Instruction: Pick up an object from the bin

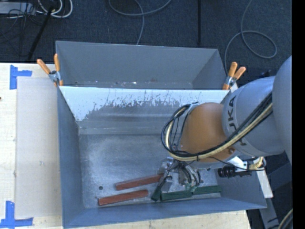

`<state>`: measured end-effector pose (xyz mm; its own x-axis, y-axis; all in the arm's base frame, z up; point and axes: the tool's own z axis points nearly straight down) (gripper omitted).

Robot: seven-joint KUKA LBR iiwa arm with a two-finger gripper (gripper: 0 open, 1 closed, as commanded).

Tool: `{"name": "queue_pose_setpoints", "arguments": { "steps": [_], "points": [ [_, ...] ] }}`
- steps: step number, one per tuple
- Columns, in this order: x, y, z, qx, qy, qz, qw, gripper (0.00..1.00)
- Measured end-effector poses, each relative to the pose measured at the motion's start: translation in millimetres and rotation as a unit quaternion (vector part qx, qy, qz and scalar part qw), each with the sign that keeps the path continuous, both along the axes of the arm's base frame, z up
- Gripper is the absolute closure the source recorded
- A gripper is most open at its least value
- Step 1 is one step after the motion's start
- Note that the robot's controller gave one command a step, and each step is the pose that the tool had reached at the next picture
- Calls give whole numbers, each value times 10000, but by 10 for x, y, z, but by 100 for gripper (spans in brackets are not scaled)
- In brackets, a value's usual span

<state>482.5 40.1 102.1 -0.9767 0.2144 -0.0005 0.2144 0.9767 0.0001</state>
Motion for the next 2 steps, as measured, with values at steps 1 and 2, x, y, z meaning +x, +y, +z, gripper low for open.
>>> {"name": "queue_pose_setpoints", "arguments": {
  "steps": [1,2],
  "points": [
    [4,-5,274,1,-2,-13,10000,100],
    [13,-8,763,1,-15,-12,10000,100]
  ]
}}
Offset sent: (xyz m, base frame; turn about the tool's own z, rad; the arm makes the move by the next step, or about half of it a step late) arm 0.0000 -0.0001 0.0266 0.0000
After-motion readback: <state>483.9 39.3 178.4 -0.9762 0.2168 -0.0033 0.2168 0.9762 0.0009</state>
